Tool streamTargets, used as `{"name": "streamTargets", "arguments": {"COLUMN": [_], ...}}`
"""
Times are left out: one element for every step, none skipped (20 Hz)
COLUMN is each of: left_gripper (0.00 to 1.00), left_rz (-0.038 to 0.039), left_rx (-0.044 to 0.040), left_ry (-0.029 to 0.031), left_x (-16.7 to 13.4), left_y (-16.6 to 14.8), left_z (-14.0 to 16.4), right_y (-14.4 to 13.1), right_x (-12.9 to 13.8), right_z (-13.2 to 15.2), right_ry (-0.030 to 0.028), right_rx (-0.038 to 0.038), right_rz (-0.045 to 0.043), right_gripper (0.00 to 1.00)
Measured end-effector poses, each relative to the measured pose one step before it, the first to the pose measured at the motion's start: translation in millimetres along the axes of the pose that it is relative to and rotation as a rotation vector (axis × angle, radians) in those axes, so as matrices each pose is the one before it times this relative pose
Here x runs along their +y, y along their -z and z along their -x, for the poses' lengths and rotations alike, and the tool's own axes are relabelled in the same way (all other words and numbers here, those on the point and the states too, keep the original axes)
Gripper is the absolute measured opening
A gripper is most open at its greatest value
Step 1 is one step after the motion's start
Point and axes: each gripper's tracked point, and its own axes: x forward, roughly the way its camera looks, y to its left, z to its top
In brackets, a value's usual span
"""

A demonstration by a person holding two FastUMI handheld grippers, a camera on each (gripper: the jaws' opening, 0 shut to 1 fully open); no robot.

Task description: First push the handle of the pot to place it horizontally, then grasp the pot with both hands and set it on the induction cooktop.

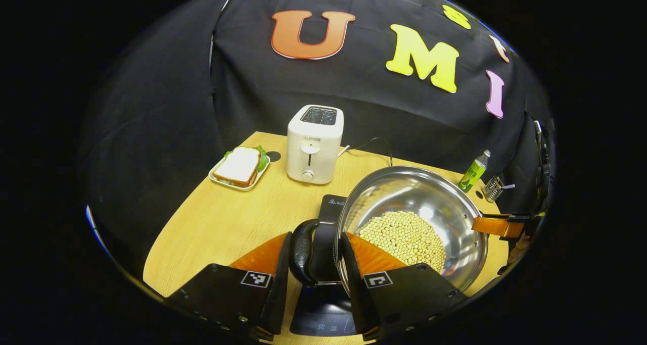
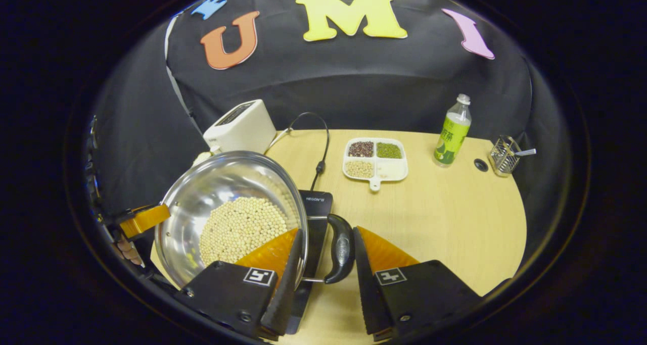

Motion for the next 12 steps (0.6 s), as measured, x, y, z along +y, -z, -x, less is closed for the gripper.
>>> {"name": "streamTargets", "arguments": {"left_gripper": [0.51,0.51,0.51,0.51,0.51,0.51,0.52,0.46,0.41,0.52,0.52,0.52], "left_rz": [0.00433,0.00368,-0.00197,-0.01137,-0.01267,0.00549,0.01336,0.00253,-0.00133,-0.00287,0.00227,0.00415], "left_rx": [0.00765,0.00618,-0.00455,-0.00174,-0.00754,0.006,-0.01317,-0.01088,-0.00607,-0.01012,-0.00217,-0.01109], "left_ry": [0.00067,-0.00014,-0.00114,-0.00172,-0.0061,0.00492,0.01369,0.0078,0.00328,0.00291,0.00129,0.00435], "left_x": [2.64,1.06,2.45,2.43,2.7,2.05,-0.8,-0.89,-0.21,1.46,0.55,-0.52], "left_y": [1.71,1.84,0.63,2.52,0.92,6.3,-1.92,-1.25,0.03,-0.93,0.26,-0.66], "left_z": [-6.45,-6.15,-4.77,-6.46,-3.32,-4.94,-0.87,-2.15,0.19,-0.58,0.51,-1.05], "right_y": [-0.03,0.94,2.56,5.16,-0.19,-3.68,0.67,0.23,0.76,0.76,0.42,0.96], "right_x": [0.27,0.18,0.34,0.32,0.84,0.94,-1.88,0.45,-0.09,-0.12,-0.25,0.36], "right_z": [-6.27,-6.47,-5.94,-4.98,-0.01,-5.5,-0.15,-0.35,-0.8,0.21,-0.68,1.22], "right_ry": [0.00414,0.00256,0.00138,-0.00193,-0.00621,-0.00159,0.00803,0.00576,0.00431,0.00092,-0.00154,-0.0004], "right_rx": [-0.0024,-0.00336,-0.00101,0.00553,-0.01065,-0.04737,-0.01825,-0.02313,-0.02381,-0.01689,-0.01473,-0.01438], "right_rz": [-0.00063,-0.00087,0.00132,-0.00516,-0.00819,-0.01196,0.01699,0.02731,0.02244,0.01038,-0.00217,-0.00747], "right_gripper": [0.58,0.58,0.58,0.58,0.58,0.58,0.58,0.58,0.59,0.6,0.6,0.61]}}
